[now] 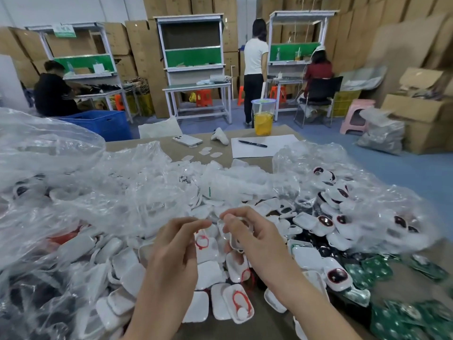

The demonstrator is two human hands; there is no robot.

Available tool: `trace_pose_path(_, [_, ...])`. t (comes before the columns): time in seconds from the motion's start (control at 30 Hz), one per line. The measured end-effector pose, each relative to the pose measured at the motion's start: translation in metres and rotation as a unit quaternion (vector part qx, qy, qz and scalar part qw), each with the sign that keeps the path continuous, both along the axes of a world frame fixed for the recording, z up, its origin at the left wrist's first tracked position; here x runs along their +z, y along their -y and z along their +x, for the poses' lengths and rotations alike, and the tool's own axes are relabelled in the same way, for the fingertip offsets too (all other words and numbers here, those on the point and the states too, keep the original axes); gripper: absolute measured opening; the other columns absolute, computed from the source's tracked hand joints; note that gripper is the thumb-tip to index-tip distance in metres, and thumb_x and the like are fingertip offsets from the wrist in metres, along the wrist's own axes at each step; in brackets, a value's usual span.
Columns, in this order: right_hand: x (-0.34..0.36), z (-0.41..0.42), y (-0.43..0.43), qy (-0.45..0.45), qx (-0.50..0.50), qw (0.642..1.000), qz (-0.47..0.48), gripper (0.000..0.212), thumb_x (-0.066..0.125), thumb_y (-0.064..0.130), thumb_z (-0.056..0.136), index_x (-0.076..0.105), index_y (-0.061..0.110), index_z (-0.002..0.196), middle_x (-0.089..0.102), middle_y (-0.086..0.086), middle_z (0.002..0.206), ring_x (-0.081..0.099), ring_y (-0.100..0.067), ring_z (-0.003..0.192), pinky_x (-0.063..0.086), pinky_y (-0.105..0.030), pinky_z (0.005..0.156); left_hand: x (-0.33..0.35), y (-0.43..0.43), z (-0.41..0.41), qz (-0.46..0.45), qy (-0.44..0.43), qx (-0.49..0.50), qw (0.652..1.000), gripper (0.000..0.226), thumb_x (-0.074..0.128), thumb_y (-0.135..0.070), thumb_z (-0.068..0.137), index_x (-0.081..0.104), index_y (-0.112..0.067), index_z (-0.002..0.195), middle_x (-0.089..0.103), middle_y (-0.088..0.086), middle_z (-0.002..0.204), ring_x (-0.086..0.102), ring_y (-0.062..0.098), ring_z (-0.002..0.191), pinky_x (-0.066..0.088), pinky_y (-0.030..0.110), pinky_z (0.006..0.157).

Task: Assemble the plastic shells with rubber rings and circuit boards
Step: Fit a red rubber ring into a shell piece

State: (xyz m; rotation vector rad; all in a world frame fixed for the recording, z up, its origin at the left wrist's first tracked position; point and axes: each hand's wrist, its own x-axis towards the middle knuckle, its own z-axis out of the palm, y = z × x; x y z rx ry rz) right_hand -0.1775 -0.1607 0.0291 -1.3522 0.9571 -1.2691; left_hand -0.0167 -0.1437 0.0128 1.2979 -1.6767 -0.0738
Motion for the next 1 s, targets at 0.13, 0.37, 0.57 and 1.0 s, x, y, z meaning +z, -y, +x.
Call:
trace_pose_path(0.13, [-0.004, 0.001, -0.002, -0.05, 0.014, 0.998, -0.035, 0.008, 0.062, 0.039, 0.097, 0.069, 0.042, 0.096, 0.064, 0.016, 0.064, 0.057, -0.001, 0.049, 0.041, -0.014, 0.048, 0.004, -0.004, -0.004, -0.007, -0.032, -0.009, 0.999, 0.053, 0.061, 0.007, 0.091, 0.068, -0.044, 0.105, 0.062, -0.025, 0.108, 0.059, -0.005, 0.105, 0.038, 0.002, 0.084])
trace_pose_path(0.37, [-0.006, 0.003, -0.003, -0.074, 0.014, 0.996, -0.044, 0.011, 0.066, 0.046, 0.092, 0.067, 0.042, 0.102, 0.065, 0.009, 0.058, 0.055, -0.002, 0.043, 0.04, -0.012, 0.043, 0.017, -0.008, -0.011, 0.127, -0.347, -0.112, 0.922, 0.031, 0.077, -0.018, 0.085, 0.071, -0.046, 0.098, 0.076, -0.014, 0.101, 0.072, 0.002, 0.091, 0.053, 0.012, 0.074])
trace_pose_path(0.57, [-0.004, 0.002, -0.002, -0.047, 0.039, 0.998, -0.011, 0.015, 0.062, 0.041, 0.097, 0.07, 0.03, 0.09, 0.065, 0.003, 0.062, 0.057, -0.01, 0.045, 0.041, -0.021, 0.041, 0.018, -0.01, -0.01, 0.151, -0.451, -0.174, 0.862, 0.025, 0.076, -0.022, 0.077, 0.075, -0.03, 0.1, 0.077, 0.002, 0.106, 0.074, 0.018, 0.097, 0.056, 0.018, 0.079])
trace_pose_path(1.0, [-0.006, 0.005, -0.004, -0.076, 0.009, 0.994, -0.08, 0.01, 0.062, 0.043, 0.093, 0.07, 0.037, 0.093, 0.066, -0.001, 0.069, 0.054, -0.001, 0.047, 0.04, -0.012, 0.046, 0.014, -0.004, -0.005, 0.207, -0.395, -0.171, 0.878, 0.022, 0.068, -0.044, 0.082, 0.077, -0.025, 0.088, 0.075, 0.003, 0.082, 0.071, 0.013, 0.077, 0.057, 0.02, 0.07])
